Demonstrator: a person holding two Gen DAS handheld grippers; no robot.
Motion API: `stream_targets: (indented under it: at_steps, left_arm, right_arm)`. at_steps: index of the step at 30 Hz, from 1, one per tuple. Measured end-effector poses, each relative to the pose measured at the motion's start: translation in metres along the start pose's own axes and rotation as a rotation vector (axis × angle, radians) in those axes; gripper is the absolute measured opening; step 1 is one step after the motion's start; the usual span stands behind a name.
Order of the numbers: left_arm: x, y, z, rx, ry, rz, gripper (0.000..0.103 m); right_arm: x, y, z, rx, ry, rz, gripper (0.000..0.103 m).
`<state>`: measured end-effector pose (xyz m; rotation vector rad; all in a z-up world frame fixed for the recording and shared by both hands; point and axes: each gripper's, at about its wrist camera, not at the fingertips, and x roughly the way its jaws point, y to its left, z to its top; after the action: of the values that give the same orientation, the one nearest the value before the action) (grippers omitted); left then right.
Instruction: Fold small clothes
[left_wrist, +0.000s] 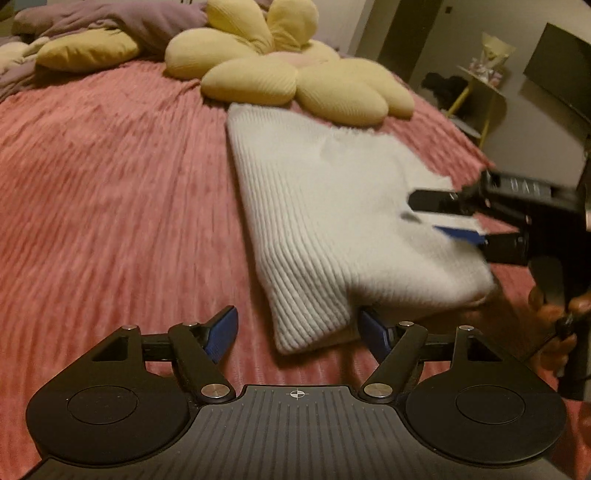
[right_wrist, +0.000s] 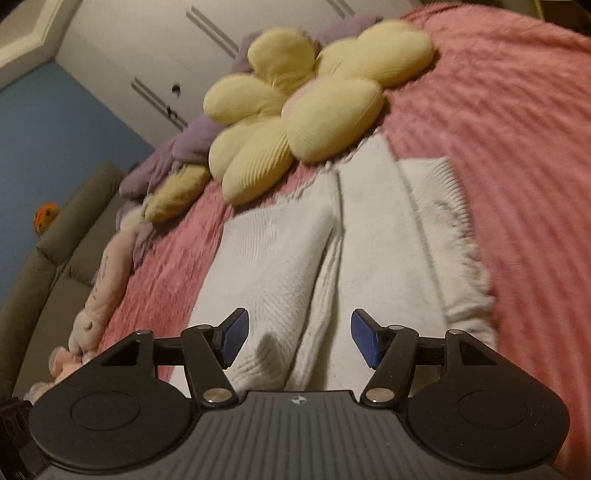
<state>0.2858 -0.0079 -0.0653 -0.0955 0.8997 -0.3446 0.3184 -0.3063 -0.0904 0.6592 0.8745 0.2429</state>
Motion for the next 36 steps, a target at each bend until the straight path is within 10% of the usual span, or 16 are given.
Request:
stream_targets:
  at_steps: [12,21,25,36]
  left_arm:
    - [0.004,-0.006,-0.003,0.010,-0.026,0.041,0.070]
    - [0.014,-0.012,0.001,-0.037,0.012,0.023,0.072]
    - [0.009,-0.013,-0.001,-0.037,0.007,0.023,0.071]
    - [-0.013,-0.024,0.001,-0.036,-0.037,-0.032,0.072]
  right_arm:
    - [0.036,0.033,0.002,-0.159,0.046,-0.060,0.021]
    - [-0.006,0.073,-0.007,-0.684,-0.270,-0.398,0.019]
    - [0.001,0.036,-0.005,-0.555,-0.132,-0.393,0.026]
    - [-0.093,-0.015,-0.048,-0.010,-0.141,-0.078,0.049]
